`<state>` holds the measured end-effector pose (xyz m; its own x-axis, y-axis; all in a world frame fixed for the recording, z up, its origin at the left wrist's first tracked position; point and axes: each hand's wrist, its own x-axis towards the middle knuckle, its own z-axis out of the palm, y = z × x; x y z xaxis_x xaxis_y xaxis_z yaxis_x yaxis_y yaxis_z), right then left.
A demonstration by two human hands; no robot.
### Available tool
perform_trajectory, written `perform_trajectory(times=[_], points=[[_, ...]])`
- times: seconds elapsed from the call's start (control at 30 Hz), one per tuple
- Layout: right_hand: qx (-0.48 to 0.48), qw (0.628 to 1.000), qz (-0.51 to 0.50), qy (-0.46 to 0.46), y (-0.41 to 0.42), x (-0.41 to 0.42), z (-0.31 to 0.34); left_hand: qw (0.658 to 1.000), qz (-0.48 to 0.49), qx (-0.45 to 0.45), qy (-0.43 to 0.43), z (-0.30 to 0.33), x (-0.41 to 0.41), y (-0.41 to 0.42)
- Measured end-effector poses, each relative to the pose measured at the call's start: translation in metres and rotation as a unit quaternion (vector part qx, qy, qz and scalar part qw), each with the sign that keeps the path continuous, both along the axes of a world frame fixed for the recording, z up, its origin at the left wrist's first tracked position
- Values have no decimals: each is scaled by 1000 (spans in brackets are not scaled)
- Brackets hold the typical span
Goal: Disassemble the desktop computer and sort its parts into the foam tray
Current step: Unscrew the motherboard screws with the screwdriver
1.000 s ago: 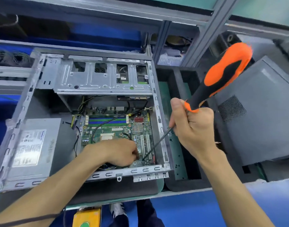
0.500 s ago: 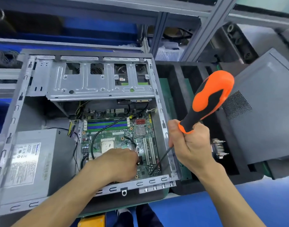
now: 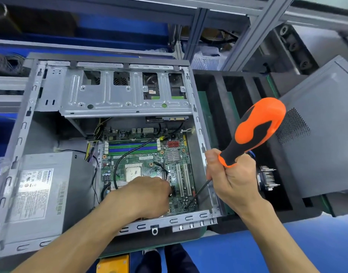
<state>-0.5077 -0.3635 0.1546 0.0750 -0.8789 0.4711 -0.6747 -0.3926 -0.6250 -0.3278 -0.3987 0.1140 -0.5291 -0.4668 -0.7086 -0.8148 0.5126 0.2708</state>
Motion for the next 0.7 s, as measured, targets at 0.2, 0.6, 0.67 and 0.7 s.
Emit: perform_trajectory(times=[0.2,0.6,0.67,0.7], points=[[-13,1000,9,-1,1,2,0,1000,6,-1,0,0,1,0],[-24,1000,12,-3,6,1,1,1000,19,-5,22,-1,3,1],[-28,1000,9,3,7,0,2,1000,19,-6,24,-1,3,1],[-32,999,8,7,7,-1,3,999,19,-6,25,-1,3,1]])
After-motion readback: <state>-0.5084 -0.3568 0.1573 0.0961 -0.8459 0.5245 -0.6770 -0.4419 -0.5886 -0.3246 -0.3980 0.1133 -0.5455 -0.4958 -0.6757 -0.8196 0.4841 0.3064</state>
